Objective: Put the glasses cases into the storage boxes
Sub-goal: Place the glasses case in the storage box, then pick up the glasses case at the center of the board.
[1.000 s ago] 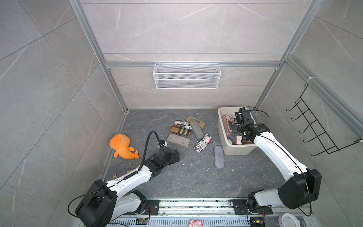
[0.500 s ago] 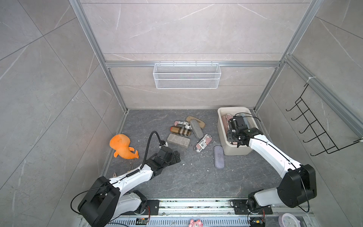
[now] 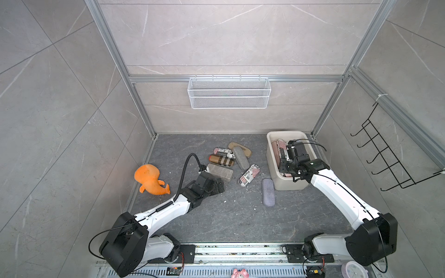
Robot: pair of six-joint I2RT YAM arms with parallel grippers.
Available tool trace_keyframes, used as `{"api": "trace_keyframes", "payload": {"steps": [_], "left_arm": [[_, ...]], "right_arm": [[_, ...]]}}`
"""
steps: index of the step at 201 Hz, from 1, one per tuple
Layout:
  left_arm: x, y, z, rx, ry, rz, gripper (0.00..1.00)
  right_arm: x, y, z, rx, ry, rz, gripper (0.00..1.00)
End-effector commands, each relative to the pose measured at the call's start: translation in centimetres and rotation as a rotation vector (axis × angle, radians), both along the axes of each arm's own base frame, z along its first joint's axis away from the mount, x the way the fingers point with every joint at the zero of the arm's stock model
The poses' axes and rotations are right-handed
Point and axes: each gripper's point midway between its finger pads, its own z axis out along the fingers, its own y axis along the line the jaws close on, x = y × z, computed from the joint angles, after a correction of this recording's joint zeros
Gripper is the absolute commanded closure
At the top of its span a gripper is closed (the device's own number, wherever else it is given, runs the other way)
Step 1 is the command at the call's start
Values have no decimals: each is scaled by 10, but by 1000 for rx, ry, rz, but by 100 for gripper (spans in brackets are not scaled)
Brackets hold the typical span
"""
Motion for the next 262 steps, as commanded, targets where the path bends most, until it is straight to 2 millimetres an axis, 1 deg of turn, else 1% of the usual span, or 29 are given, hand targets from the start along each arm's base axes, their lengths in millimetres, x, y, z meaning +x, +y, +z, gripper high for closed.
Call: {"api": "trace_keyframes", "payload": {"steps": [1,18,32,49,61,77,88,108,128,140,150,168,196,216,242,262], "left_arm": [[13,-1,12,102,-19,-45,2],[30,3,15,148,-11,-27,2],[48,4,18,178,-2,-35,1],[76,-2,18,111,26,-84,1],[98,2,18,118,28,-64,2],[120,-4,20,136,-21,-100,2],[137,-9,22,104,-48,-120,2],[160,-16,12,45,-68,-157,4],[171,-21,-1,67,-42,-197,4],[176,-16,-10,111,-10,-180,5],[178,-14,-15,123,-8,-175,6],[177,-13,-17,109,-12,-168,6],[164,-13,-28,81,12,-171,7],[150,-11,-36,61,35,-168,8],[125,-8,-49,29,70,-158,10],[104,-8,-48,16,70,-158,10]], "right_arm": [[-5,8,27,69,-60,15,46],[-9,15,28,101,-65,39,40],[-12,18,28,102,-64,55,34],[-14,20,28,120,-70,57,30],[-15,25,29,148,-73,73,28],[-17,29,30,165,-77,87,26],[-19,30,31,172,-86,91,25],[-21,30,31,179,-89,92,25],[-24,33,35,200,-96,108,25],[-26,34,39,206,-105,117,24],[-29,36,41,214,-109,128,24],[-32,36,42,224,-111,135,24],[-36,35,38,221,-102,132,24],[-37,34,38,219,-103,130,24],[-39,35,40,218,-103,134,24],[-40,36,44,230,-109,140,24]]}}
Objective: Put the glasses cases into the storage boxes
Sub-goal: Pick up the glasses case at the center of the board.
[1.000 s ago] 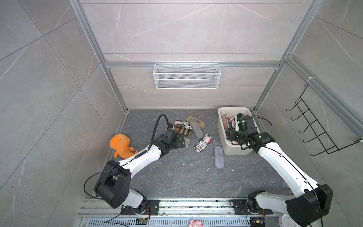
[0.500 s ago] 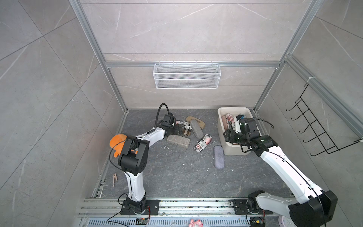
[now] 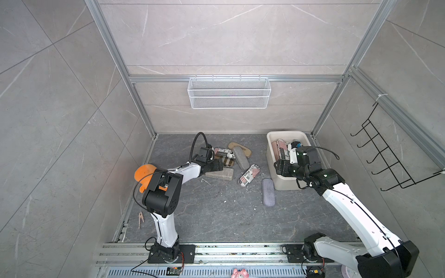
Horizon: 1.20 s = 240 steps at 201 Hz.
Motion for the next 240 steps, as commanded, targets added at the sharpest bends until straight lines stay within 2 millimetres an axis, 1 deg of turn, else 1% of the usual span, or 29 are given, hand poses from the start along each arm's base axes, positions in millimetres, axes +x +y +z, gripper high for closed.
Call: {"api": "trace_keyframes", "payload": {"steps": [1,13,39,48,58,69,85,98,107,113,127,147,159,167,180,203,240], "left_arm": [[-33,-3,-3,-40,52,-6,10],[-46,-3,-1,-34,59,2,10],[-80,-19,-1,-34,74,-38,10],[-88,-22,-3,-18,74,-44,10],[-94,-19,-5,15,78,-39,10],[-97,-17,-3,18,88,-33,10],[-99,-20,8,30,84,-61,10],[-98,-14,15,101,70,-59,8],[-94,-8,16,159,71,-44,6],[-92,-5,14,193,82,-44,6],[-89,-7,9,259,100,-81,5],[-89,-16,-2,381,109,-159,2],[-90,-23,-10,407,129,-212,1],[-90,-24,-15,421,136,-229,2],[-89,-23,-23,446,148,-243,1],[-90,-28,-31,448,166,-279,2],[-90,-29,-34,489,157,-280,9]], "right_arm": [[-7,3,3,21,0,13,24],[-7,4,5,24,-2,17,24],[-7,6,6,29,-2,24,24],[-7,5,5,25,-3,24,24],[-7,5,5,25,-6,20,24],[-6,5,4,28,-6,19,24],[-5,7,3,32,-2,23,24],[-5,7,2,35,-5,24,23],[-5,8,1,36,-4,22,22],[-5,8,0,38,-3,23,21],[-4,9,-2,38,4,23,17],[-5,9,-3,35,10,27,9],[-5,10,-4,30,18,36,5],[-6,11,-4,27,24,43,0],[-7,11,-4,26,25,50,0],[-8,15,-3,34,28,66,0],[-7,18,-1,46,29,71,4]]}}
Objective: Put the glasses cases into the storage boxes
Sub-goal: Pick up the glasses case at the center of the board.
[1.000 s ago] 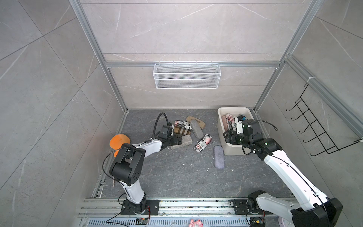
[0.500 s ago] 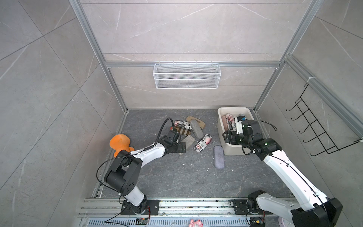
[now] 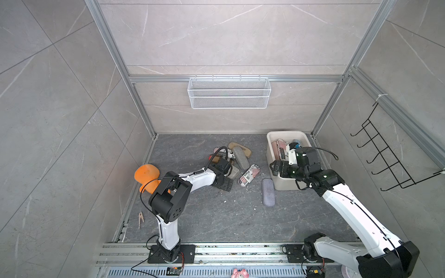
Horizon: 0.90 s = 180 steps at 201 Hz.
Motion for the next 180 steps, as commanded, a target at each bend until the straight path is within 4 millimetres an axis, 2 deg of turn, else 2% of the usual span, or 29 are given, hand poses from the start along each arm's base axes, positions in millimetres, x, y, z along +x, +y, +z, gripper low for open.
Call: {"api": "trace_keyframes", "payload": {"steps": [1,41,68,106,143,180], "left_arm": [[6,-2,8,42,-33,-32,9],[-1,-10,19,61,-85,-73,31],[-19,-21,34,23,-109,-116,33],[-65,-31,58,-45,-126,-181,33],[-91,-20,86,-211,-180,-97,35],[-95,7,113,-342,-319,46,36]], "right_arm": [[-2,5,1,8,10,21,4],[1,7,6,12,5,19,10],[1,7,12,16,-9,13,12],[1,9,21,35,-29,9,13],[2,22,28,98,-50,40,14],[7,48,30,183,-62,115,13]]}}
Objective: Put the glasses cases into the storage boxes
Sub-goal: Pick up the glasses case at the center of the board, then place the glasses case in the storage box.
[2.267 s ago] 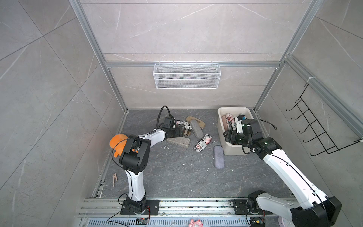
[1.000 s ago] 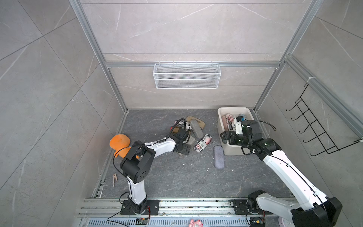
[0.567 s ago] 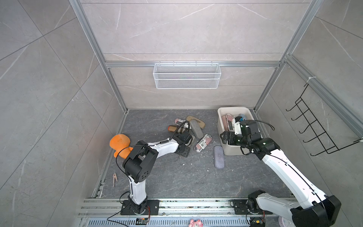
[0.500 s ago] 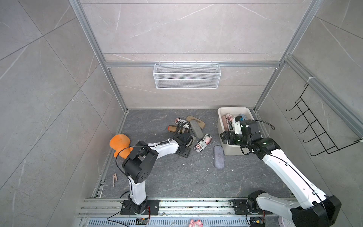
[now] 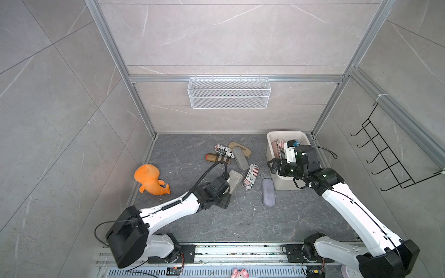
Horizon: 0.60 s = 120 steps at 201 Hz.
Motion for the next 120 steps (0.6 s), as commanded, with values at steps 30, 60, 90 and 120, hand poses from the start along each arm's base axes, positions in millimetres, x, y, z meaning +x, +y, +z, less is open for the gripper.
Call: {"api": "trace_keyframes", "payload": {"steps": [30,60,90,120], "left_arm": [[14,36,37,-235,-184,311,38],[11,59,33,-319,-218,453,38],[12,73,39,-376,-263,534,38],[12,74,45,-464,-286,556,38]], "right_arm": [[11,41,17,145,-25,105,11],[12,63,19,156,-37,145,14],[0,98,19,117,-57,250,18],[-1,118,19,160,-52,268,21]]}}
